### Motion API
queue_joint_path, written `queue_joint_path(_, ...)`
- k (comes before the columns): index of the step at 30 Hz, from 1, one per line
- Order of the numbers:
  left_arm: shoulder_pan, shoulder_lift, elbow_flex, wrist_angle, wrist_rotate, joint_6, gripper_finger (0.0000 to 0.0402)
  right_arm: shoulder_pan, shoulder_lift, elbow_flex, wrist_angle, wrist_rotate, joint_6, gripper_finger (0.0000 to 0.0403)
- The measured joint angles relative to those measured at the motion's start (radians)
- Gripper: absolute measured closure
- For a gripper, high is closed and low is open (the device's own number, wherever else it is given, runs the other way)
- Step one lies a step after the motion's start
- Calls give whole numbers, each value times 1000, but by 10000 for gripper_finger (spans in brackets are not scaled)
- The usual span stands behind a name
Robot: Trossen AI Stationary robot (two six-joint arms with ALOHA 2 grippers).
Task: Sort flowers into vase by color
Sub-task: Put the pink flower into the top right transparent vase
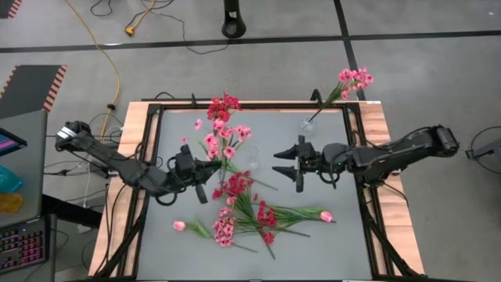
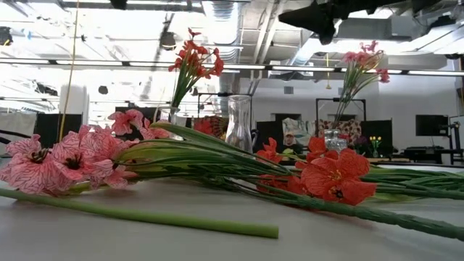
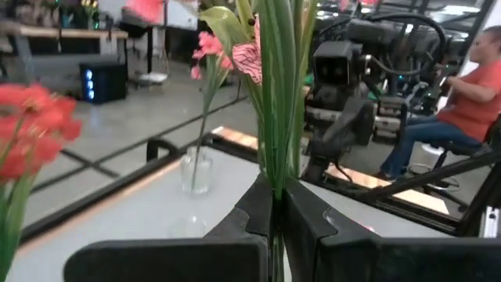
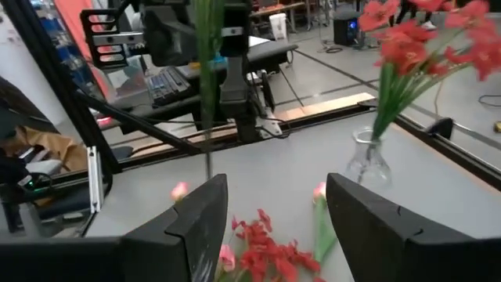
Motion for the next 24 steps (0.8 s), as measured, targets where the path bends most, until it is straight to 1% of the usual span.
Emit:
queue_joint_path(3,45,56,0,119,68,69,401,5,49,0,60,-1,-2,159)
queue_joint_path(7,100,135,0,262,167,132,401,6,108,0,131,-57,-2,159)
queue_joint_path(11,146,214,0,389,275,149,401,6,160,0,205,-119,-2,159)
queue_joint_path(15,180,298,3,494,356,149,401,6,204,0,265,-139,-3,159)
queue_joint_path(19,207,372,50,508,396,149,401,6,236,0,309,-151,-5,159)
queue_joint_path(24,222,451,130,505,448,186,401,6,236,0,303,-153,-5,159)
